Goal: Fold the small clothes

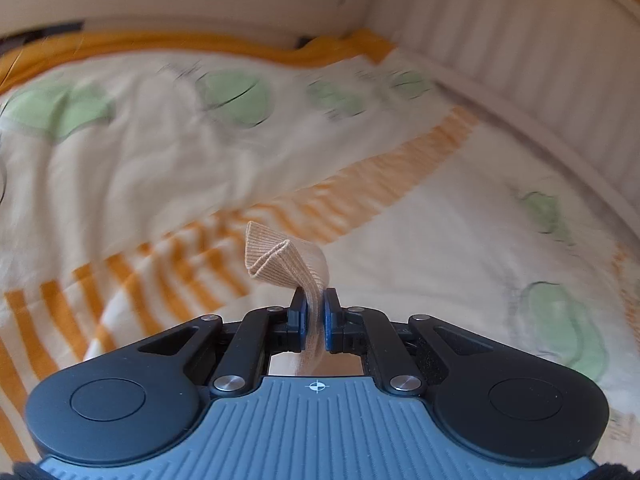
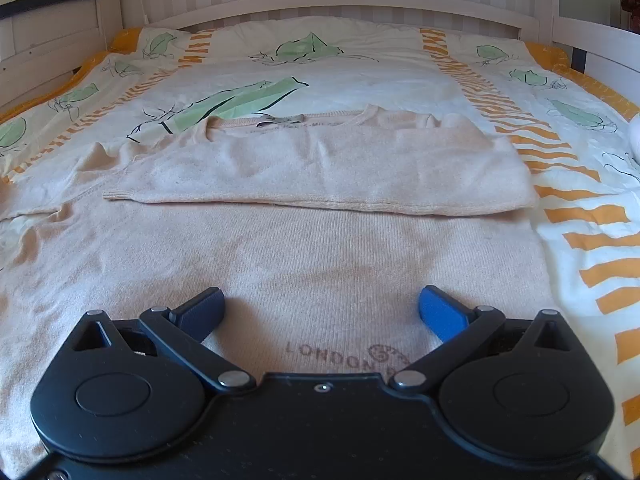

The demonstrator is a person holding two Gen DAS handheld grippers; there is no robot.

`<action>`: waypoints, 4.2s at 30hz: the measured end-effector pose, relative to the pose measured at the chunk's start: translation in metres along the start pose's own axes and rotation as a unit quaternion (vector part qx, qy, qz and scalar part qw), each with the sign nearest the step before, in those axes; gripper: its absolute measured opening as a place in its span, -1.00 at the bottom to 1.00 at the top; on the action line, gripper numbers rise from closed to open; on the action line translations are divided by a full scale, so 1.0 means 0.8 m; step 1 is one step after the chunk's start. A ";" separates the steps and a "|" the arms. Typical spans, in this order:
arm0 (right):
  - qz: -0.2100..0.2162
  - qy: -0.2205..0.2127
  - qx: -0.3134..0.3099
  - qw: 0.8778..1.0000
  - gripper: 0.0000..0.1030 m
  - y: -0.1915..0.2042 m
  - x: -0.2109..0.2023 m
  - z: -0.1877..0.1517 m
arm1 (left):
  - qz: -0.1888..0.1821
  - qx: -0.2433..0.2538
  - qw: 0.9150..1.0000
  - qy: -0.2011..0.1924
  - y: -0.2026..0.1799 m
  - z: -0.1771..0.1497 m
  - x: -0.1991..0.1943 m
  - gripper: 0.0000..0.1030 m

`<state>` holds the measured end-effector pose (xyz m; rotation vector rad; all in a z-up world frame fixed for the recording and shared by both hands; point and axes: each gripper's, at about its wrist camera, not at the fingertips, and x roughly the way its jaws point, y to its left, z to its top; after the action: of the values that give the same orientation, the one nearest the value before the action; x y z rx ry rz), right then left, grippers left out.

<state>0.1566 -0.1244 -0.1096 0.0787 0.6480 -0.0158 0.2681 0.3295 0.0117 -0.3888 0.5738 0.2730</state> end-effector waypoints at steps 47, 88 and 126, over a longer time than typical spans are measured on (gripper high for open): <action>0.037 -0.012 0.037 0.999 1.00 -0.019 -0.005 -0.002 | -0.180 0.342 0.919 0.078 -0.313 -0.265 -0.080 0.34; 0.180 0.065 0.138 0.972 -0.72 -0.085 0.074 0.121 | -0.159 0.228 0.956 0.095 -0.224 -0.248 -0.005 0.35; -0.024 0.015 0.000 1.000 0.06 -0.131 0.052 0.089 | -0.152 0.261 0.949 0.093 -0.238 -0.254 -0.004 0.66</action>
<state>0.2283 -0.2336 -0.0855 0.0642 0.6794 -0.0607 0.2369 0.0720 -0.0901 0.0156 0.7356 -0.2171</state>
